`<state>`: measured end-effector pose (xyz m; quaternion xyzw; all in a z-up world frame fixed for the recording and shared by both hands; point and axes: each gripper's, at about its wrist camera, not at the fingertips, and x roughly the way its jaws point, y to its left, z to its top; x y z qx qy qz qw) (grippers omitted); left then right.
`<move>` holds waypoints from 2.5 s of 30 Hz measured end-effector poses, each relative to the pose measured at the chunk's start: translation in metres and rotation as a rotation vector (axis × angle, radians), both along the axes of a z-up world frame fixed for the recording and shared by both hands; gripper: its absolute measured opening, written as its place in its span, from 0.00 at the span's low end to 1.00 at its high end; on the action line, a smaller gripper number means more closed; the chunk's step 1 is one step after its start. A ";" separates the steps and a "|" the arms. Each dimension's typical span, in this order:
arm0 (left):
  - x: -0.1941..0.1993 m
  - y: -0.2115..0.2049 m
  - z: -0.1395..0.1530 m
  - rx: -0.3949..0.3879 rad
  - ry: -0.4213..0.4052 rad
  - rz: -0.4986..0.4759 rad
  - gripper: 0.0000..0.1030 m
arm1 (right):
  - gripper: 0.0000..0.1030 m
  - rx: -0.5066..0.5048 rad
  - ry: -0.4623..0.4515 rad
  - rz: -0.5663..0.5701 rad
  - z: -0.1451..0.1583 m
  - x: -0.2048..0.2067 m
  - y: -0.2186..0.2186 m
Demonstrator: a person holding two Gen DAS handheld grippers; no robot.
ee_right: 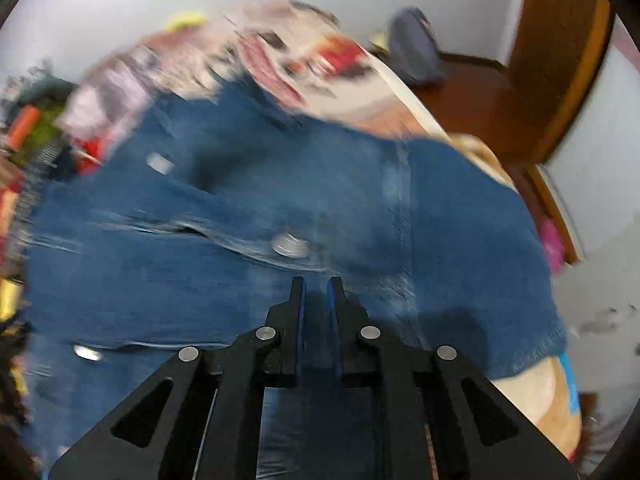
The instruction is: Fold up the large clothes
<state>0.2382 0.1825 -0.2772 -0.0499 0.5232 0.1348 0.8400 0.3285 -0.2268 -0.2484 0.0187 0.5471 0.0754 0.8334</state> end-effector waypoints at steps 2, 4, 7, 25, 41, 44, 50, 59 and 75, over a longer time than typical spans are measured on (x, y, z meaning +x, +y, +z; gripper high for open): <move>-0.004 0.003 -0.001 -0.025 0.007 -0.004 0.80 | 0.09 0.043 0.039 -0.006 -0.007 -0.002 -0.010; -0.008 0.003 0.002 -0.024 0.008 -0.014 0.80 | 0.09 0.054 0.036 -0.017 -0.003 -0.004 -0.018; -0.012 0.003 0.015 0.000 -0.006 -0.032 0.80 | 0.10 0.089 0.028 -0.028 0.007 -0.008 -0.025; 0.025 -0.053 0.181 0.033 -0.379 -0.189 0.81 | 0.58 0.152 -0.289 -0.117 0.123 -0.048 -0.069; 0.084 -0.182 0.140 -0.033 -0.298 -0.399 0.84 | 0.62 0.303 0.002 -0.406 0.012 -0.047 -0.190; 0.091 -0.194 0.124 -0.037 -0.262 -0.415 0.84 | 0.62 0.394 0.080 -0.473 -0.023 -0.041 -0.206; 0.100 -0.206 0.103 -0.012 -0.223 -0.428 0.84 | 0.62 0.573 0.127 -0.616 -0.061 -0.032 -0.232; 0.102 -0.198 0.085 -0.006 -0.187 -0.401 0.84 | 0.52 0.478 0.085 -0.699 -0.066 -0.007 -0.229; 0.079 -0.161 0.095 -0.025 -0.219 -0.334 0.84 | 0.11 0.433 -0.249 -0.491 0.070 -0.011 -0.182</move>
